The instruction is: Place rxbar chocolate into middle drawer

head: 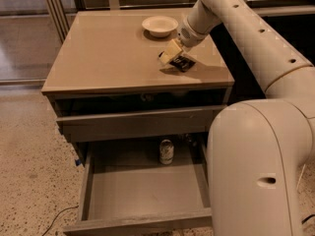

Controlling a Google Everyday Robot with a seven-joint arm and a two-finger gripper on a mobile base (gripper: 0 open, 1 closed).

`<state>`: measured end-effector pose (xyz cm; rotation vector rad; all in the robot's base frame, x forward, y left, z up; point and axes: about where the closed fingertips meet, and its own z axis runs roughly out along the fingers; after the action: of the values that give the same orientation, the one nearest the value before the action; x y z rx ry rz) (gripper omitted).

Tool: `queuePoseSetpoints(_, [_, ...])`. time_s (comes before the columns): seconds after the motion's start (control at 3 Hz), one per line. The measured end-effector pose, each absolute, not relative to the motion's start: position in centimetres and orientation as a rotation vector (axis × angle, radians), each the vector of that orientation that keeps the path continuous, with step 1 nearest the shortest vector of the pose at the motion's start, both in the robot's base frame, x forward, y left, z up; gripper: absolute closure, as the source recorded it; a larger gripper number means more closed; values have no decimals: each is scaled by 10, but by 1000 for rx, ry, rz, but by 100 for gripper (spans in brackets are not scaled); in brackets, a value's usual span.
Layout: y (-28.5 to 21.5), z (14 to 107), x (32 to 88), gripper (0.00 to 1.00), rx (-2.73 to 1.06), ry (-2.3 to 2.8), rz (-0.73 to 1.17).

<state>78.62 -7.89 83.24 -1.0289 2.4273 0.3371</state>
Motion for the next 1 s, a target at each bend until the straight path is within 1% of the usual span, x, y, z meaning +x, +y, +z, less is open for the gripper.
queuePoseSetpoints(1.0, [-83,817,790,25,-1075,2446,252])
